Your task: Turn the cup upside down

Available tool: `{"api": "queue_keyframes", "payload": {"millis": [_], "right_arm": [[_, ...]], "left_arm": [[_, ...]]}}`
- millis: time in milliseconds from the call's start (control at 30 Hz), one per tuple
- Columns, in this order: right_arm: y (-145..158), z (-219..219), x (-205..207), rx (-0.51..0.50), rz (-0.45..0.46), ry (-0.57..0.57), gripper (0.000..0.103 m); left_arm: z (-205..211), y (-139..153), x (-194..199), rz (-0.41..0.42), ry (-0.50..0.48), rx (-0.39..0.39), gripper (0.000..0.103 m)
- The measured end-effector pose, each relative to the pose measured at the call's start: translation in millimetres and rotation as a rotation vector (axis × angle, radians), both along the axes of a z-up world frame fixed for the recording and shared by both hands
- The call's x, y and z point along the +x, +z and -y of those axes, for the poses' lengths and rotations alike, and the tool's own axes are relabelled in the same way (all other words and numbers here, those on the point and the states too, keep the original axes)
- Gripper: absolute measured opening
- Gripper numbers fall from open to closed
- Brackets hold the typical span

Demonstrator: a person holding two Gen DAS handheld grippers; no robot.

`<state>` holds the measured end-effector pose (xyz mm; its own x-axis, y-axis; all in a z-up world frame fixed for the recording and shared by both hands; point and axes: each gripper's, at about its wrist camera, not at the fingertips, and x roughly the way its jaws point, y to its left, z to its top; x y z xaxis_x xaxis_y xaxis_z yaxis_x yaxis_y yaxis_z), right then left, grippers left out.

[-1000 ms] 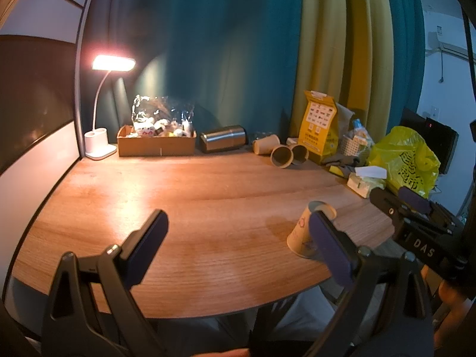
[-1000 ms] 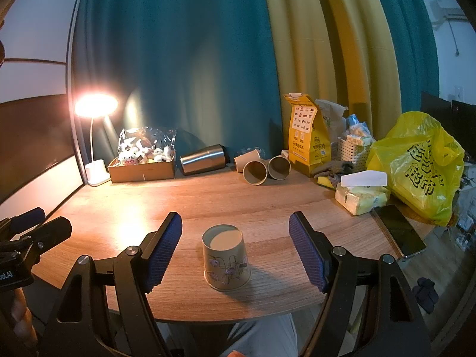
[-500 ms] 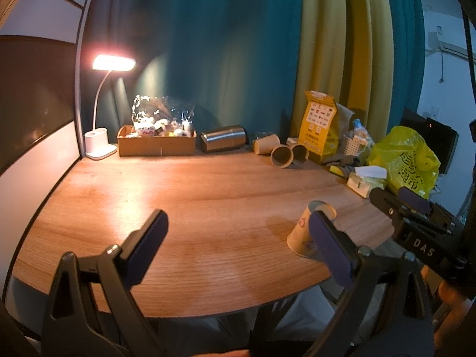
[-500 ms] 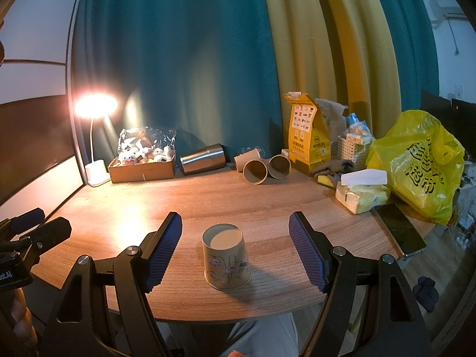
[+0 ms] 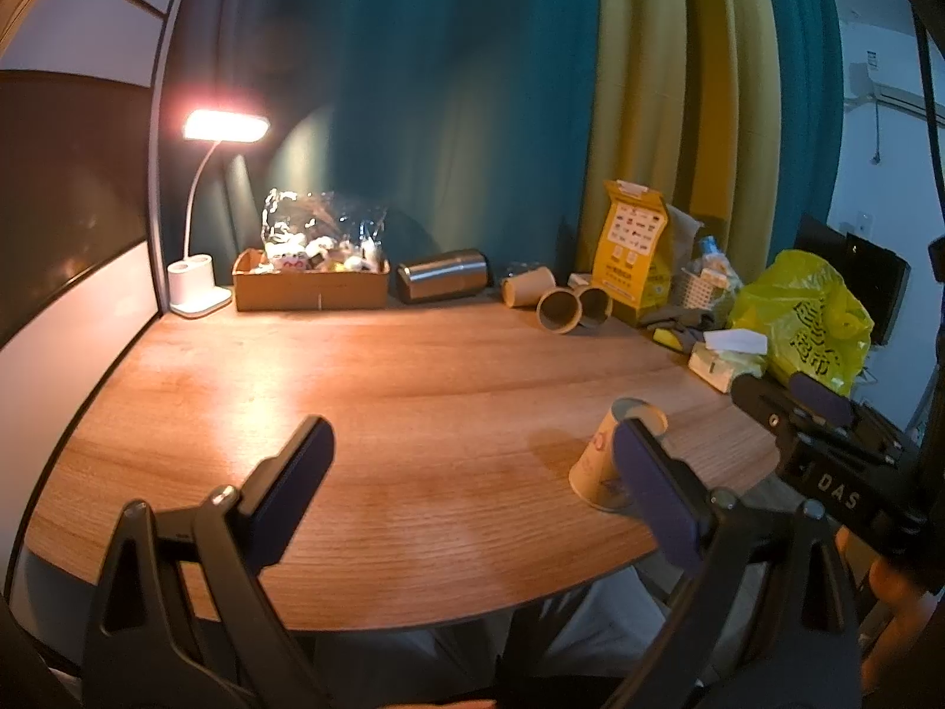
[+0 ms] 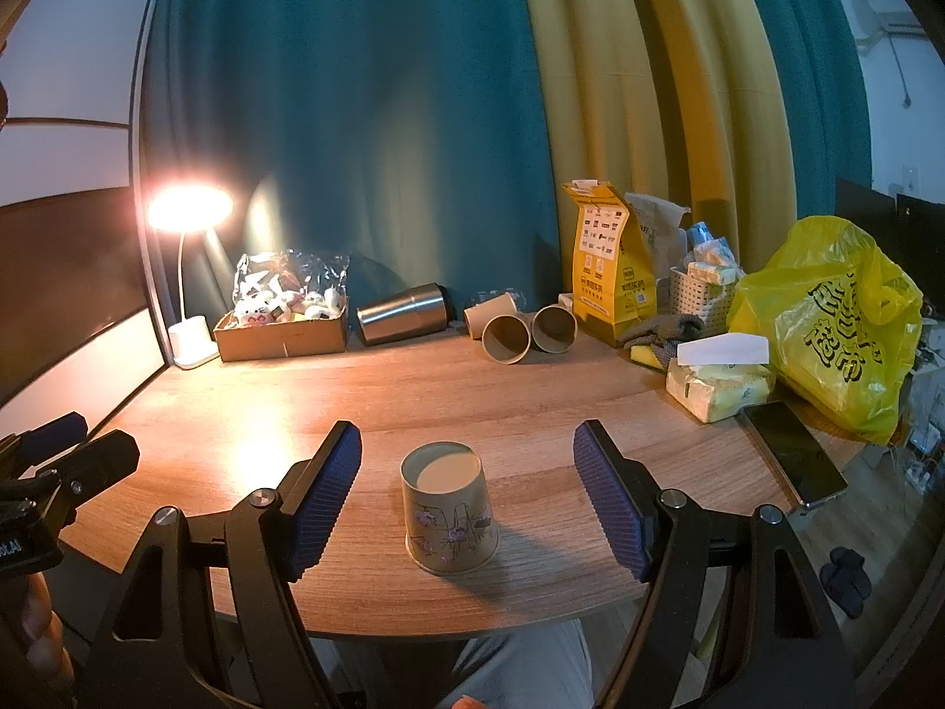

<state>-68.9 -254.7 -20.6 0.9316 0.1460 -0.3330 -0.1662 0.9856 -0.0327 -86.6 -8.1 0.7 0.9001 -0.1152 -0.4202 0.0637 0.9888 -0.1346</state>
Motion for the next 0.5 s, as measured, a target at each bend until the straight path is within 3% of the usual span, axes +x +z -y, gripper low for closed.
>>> {"api": "queue_keyframes", "payload": {"millis": [500], "right_arm": [[-0.1,-0.4,0.0,0.000,-0.001,-0.002,0.077]], "left_arm": [[0.0,-1.2,1.7,-0.002,0.004,-0.001,0.097]]}}
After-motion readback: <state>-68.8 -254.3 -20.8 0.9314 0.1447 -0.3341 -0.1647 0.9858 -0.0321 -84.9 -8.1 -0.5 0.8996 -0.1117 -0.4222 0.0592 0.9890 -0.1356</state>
